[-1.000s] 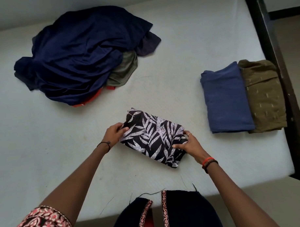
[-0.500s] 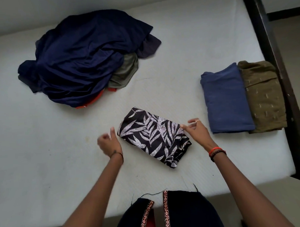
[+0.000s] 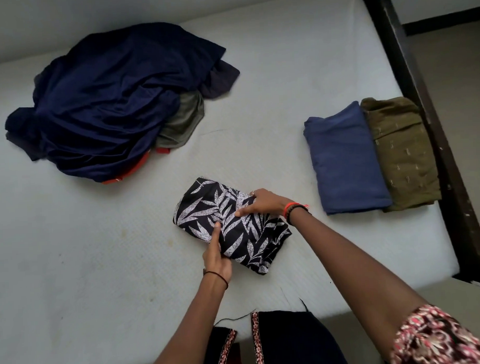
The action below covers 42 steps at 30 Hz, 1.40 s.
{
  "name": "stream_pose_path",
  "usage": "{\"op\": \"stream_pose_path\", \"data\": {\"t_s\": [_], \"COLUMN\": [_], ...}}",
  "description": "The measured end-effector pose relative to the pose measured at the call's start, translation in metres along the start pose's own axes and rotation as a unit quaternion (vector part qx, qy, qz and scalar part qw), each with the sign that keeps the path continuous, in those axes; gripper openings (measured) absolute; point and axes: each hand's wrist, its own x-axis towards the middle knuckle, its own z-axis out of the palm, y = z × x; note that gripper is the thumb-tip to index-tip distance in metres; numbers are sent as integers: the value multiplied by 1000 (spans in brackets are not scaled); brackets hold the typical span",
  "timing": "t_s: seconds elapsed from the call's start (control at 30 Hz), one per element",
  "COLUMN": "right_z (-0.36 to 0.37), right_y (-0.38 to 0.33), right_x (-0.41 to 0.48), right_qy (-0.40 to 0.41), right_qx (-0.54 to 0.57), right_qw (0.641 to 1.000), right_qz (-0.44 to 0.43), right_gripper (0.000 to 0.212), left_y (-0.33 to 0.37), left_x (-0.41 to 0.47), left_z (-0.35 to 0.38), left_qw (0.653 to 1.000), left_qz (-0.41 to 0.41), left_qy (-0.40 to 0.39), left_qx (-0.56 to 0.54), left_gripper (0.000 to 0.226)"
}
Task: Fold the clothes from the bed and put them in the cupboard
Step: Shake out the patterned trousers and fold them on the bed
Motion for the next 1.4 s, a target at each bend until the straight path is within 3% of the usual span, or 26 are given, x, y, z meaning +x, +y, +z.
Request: {"op": "stream_pose_path", "data": {"t_s": [0.13, 0.27, 0.4, 0.57, 0.63, 0.7, 0.8, 0.87, 0.97, 1.17, 1.27, 1.33, 1.4], "right_z": [-5, -4, -7, -29, -38, -50, -77, -99, -140, -223, -257, -269, -271], "right_y": [-3, 6, 21, 43, 61, 81, 111, 128, 154, 206, 219, 229, 237], "right_x": [-11, -22, -44, -92, -113, -133, -166, -188, -215, -227, -211, -196, -185], "right_qy": [-25, -44, -62, -117, -115, -86, -29, 6, 56, 195, 232, 264, 308], "right_qx": [38, 74, 128, 278, 329, 386, 443, 461, 471, 451, 431, 406, 355], "right_qw": [999, 996, 990, 953, 937, 918, 896, 887, 880, 871, 872, 875, 881], "right_qz": [21, -6, -9, -15, -25, -32, -20, -27, -37, -12, -12, 8, 46], "right_gripper": [43, 54, 50, 34, 41, 54, 77, 92, 85, 92, 101, 106, 89], "left_y": [7, 8, 8, 9, 7, 2, -16, -33, -60, -107, -125, -136, -145], "left_x": [5, -9, -23, -39, -50, -64, -78, -82, -83, -76, -58, -43, -32], "left_z": [-4, 1, 8, 30, 47, 71, 112, 143, 197, 303, 341, 357, 360], "left_qw": [998, 994, 988, 973, 966, 955, 935, 920, 895, 866, 871, 880, 872], "left_qz": [-2, -7, -4, -9, -32, -58, -68, -65, -74, -81, -31, 16, 35], "left_qy": [-35, -81, -104, -150, -176, -205, -256, -296, -354, -410, -394, -334, -273], "left_qx": [60, 74, 114, 174, 189, 206, 235, 249, 261, 274, 291, 337, 404], "left_gripper": [44, 29, 38, 32, 23, 26, 50, 47, 45, 43, 41, 37, 37]}}
